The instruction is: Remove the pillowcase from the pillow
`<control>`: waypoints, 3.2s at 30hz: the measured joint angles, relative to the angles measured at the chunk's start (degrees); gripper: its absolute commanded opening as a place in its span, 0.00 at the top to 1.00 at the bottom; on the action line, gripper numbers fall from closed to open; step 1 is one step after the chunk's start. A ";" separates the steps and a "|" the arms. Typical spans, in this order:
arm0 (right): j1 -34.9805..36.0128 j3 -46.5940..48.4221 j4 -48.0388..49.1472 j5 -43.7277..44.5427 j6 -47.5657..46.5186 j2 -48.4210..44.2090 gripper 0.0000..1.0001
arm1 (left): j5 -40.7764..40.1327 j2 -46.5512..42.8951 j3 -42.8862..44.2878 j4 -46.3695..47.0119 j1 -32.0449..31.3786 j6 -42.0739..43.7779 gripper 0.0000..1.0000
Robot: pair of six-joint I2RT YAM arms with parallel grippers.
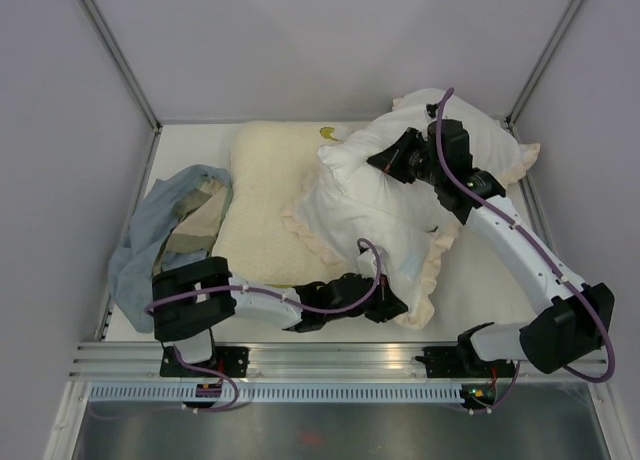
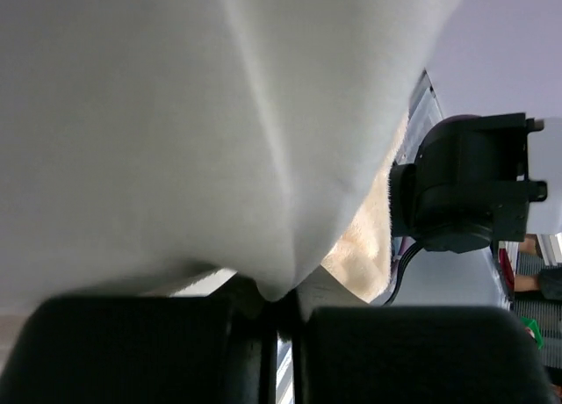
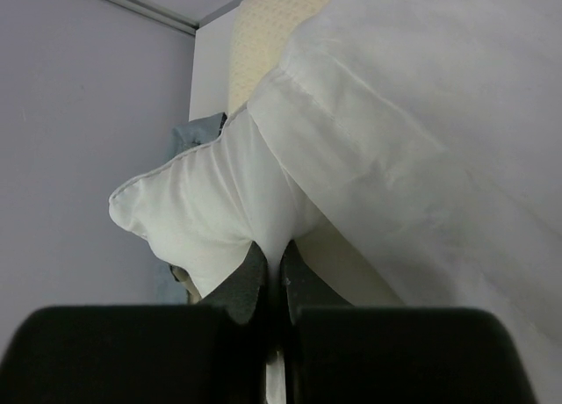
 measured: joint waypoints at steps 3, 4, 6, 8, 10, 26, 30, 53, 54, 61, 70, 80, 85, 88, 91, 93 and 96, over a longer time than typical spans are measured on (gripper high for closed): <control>-0.17 0.00 0.15 -1.33 0.37 1.44 1.00 | -0.13 1.11 -1.62 2.99 -0.70 -0.07 0.98; -0.33 0.02 0.17 -2.10 0.66 2.10 1.00 | -0.15 1.29 -1.90 3.37 -0.87 -0.11 0.98; -0.96 0.50 0.07 -3.80 1.42 3.63 1.00 | -0.35 1.51 -2.60 4.35 -1.14 -0.39 0.98; -2.01 1.53 -0.31 -5.64 2.10 4.96 1.00 | -0.68 1.68 -3.21 5.16 -1.18 -0.94 0.98; -2.95 2.75 -0.72 -6.99 2.60 5.97 1.00 | -1.18 1.75 -3.54 5.77 -1.18 -1.42 0.98; -16.83 11.23 3.69 -16.63 8.85 9.29 1.00 | -2.03 6.62 2.16 0.52 -3.28 -1.84 0.98; -19.96 10.75 4.68 -20.09 10.84 9.51 1.00 | -1.62 8.96 3.98 0.26 -3.28 -1.84 0.98; -30.62 11.13 10.45 -30.34 15.93 13.94 1.00 | -0.26 11.37 8.44 -2.14 -3.28 -1.79 0.98; -30.62 11.19 10.47 -30.42 15.63 13.94 1.00 | -0.26 11.37 8.44 -2.14 -3.28 -1.79 0.98; -31.01 12.79 9.73 -31.47 14.71 14.95 1.00 | 0.17 12.68 9.07 -1.84 -3.26 -1.79 0.98; -32.09 17.14 8.61 -33.00 15.06 17.64 1.00 | 0.11 12.79 9.42 -0.70 -3.21 -1.79 0.98; -30.27 9.46 8.87 -31.08 10.10 10.16 1.00 | 2.10 12.96 10.19 -5.31 -3.39 0.00 0.75; -22.56 3.10 9.62 -23.98 2.84 3.56 1.00 | 4.00 7.91 9.57 -17.03 -6.29 4.98 0.45; -17.73 -2.69 9.42 -20.92 -1.44 0.22 1.00 | 2.45 0.44 9.57 -24.59 -7.61 7.80 0.30; -15.72 -6.78 9.11 -20.17 -4.37 -0.39 0.94 | -1.09 -8.76 9.57 -30.56 -7.56 9.38 0.23; -15.10 -8.24 8.41 -20.15 -5.99 -0.39 0.49 | -4.48 -14.60 9.79 -33.94 -7.48 10.03 0.19; -14.40 -8.41 6.80 -20.06 -9.16 -0.46 0.22 | -10.14 -20.98 10.32 -39.30 -7.37 10.25 0.08</control>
